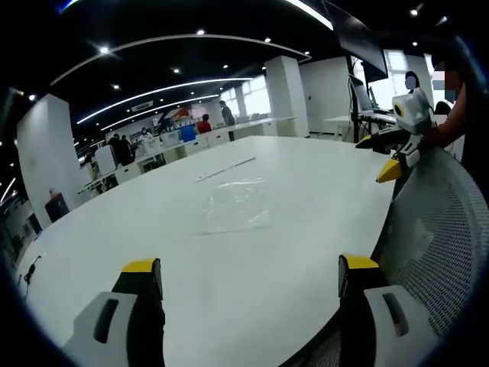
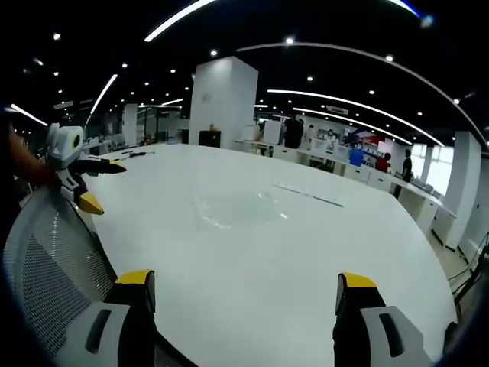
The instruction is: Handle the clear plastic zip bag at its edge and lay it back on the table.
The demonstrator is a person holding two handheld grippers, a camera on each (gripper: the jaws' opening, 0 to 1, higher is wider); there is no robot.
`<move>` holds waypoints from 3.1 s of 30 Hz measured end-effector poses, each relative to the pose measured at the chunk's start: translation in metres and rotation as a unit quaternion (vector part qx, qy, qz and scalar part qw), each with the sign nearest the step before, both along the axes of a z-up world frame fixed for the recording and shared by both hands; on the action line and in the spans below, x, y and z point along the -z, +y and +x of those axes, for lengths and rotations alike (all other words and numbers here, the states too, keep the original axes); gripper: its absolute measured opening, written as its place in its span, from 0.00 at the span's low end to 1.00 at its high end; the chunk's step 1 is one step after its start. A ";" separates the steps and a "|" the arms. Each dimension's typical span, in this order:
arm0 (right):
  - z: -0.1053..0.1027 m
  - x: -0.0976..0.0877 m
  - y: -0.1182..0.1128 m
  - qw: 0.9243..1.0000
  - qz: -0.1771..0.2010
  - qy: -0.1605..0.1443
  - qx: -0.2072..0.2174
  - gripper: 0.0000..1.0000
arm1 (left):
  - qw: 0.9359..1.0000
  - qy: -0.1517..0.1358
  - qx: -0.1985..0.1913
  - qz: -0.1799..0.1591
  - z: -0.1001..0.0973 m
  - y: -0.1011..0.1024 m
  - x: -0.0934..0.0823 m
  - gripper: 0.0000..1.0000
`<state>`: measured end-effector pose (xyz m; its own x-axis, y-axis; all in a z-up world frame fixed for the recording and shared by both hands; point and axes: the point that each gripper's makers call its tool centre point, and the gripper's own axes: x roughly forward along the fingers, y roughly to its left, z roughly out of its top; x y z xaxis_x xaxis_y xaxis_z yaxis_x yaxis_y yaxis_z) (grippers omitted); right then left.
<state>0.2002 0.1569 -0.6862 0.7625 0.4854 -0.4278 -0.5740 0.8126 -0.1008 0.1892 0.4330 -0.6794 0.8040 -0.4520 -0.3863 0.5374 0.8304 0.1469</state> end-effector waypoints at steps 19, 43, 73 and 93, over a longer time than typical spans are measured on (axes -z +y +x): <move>0.001 -0.001 -0.001 1.000 0.004 -0.001 0.002 1.00 | 1.000 0.008 0.006 -0.003 -0.001 -0.003 0.001 0.96; 0.000 0.001 -0.001 1.000 0.001 0.005 0.000 0.99 | 1.000 0.013 0.008 -0.006 0.000 -0.003 0.000 0.98; 0.000 0.001 -0.001 1.000 0.003 0.006 -0.001 0.99 | 0.997 0.003 0.057 0.051 0.024 0.004 -0.016 0.92; 0.000 0.003 -0.001 1.000 0.000 0.009 0.002 0.98 | 0.989 -0.015 0.106 0.098 0.059 0.011 -0.024 0.86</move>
<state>0.2003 0.1557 -0.6889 0.7561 0.4824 -0.4423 -0.5729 0.8146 -0.0910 0.2487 0.4439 -0.6556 0.7114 -0.5307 -0.4607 0.6895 0.6540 0.3113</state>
